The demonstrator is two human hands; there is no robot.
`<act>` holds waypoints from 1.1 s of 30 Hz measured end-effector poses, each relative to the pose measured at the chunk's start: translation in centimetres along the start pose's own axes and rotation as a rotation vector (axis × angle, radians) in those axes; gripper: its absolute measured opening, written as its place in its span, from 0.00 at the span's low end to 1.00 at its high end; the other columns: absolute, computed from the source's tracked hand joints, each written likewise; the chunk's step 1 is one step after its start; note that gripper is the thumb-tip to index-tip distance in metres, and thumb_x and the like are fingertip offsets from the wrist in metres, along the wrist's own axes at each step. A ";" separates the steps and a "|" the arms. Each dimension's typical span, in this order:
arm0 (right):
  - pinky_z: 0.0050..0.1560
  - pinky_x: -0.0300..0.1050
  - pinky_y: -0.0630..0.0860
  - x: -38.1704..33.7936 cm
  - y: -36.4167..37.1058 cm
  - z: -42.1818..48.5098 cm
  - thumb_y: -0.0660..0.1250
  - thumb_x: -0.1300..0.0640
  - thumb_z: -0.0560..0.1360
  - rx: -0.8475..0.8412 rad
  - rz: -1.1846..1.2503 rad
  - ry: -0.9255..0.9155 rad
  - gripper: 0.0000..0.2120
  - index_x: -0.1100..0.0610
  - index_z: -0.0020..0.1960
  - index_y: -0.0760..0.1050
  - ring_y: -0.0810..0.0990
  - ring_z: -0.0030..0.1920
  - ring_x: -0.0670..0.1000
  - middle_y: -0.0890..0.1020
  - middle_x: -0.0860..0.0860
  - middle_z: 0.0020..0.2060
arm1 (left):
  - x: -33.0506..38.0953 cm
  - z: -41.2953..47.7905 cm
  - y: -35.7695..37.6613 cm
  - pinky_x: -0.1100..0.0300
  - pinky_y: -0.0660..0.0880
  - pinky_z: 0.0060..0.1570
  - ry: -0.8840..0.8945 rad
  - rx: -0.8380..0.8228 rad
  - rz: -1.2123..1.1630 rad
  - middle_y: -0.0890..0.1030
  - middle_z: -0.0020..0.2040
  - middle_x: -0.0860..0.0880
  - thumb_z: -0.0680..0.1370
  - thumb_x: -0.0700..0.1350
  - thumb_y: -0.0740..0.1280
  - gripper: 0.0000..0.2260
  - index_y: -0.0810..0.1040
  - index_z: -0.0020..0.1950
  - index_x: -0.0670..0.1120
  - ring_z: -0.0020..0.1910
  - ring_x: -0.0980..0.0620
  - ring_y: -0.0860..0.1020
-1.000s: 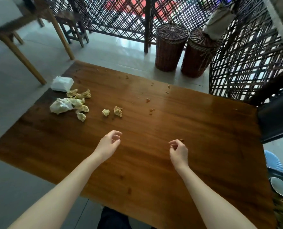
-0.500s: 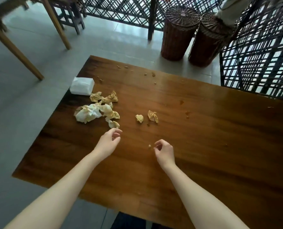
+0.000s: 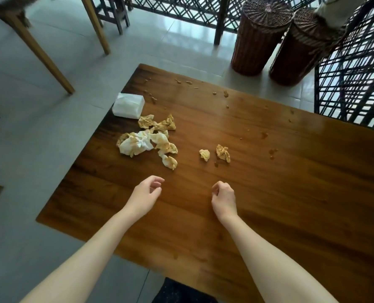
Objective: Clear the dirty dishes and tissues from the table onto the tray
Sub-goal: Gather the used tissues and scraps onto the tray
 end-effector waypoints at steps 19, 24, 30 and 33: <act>0.49 0.37 0.78 -2.1 -3.6 -0.1 0.66 0.67 0.75 -0.403 0.944 0.330 0.10 0.54 0.48 0.81 0.81 0.51 0.48 0.82 0.53 0.51 | 4.5 1.5 0.2 0.70 0.71 0.41 0.060 0.003 0.002 0.77 0.55 0.51 0.80 0.42 0.63 0.11 0.75 0.61 0.50 0.51 0.56 0.76; 0.47 0.36 0.78 -3.2 -6.3 0.8 0.63 0.70 0.76 -0.551 1.380 0.316 0.10 0.63 0.54 0.78 0.82 0.49 0.49 0.81 0.55 0.48 | 7.2 3.4 0.4 0.67 0.73 0.44 0.119 -0.020 0.001 0.78 0.55 0.51 0.80 0.42 0.62 0.10 0.75 0.62 0.49 0.52 0.55 0.76; 0.40 0.40 0.80 -4.1 -7.1 1.3 0.59 0.72 0.75 -0.590 1.902 0.447 0.11 0.67 0.52 0.77 0.81 0.40 0.53 0.80 0.59 0.41 | 8.2 5.1 -0.1 0.70 0.71 0.42 0.122 0.000 -0.001 0.78 0.55 0.50 0.81 0.43 0.61 0.11 0.75 0.62 0.49 0.53 0.54 0.77; 0.39 0.41 0.80 -4.6 -7.1 1.4 0.62 0.71 0.68 -0.556 1.952 0.493 0.09 0.67 0.40 0.81 0.80 0.38 0.53 0.79 0.59 0.40 | 7.9 5.6 -0.3 0.70 0.71 0.42 0.121 0.009 0.003 0.78 0.56 0.49 0.82 0.42 0.59 0.12 0.73 0.64 0.48 0.53 0.54 0.77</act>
Point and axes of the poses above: each hand's wrist, its own z-axis towards the middle knuckle, its own y-axis out of the palm, x = y × z, the point moved 2 cm from there along z, towards the middle knuckle
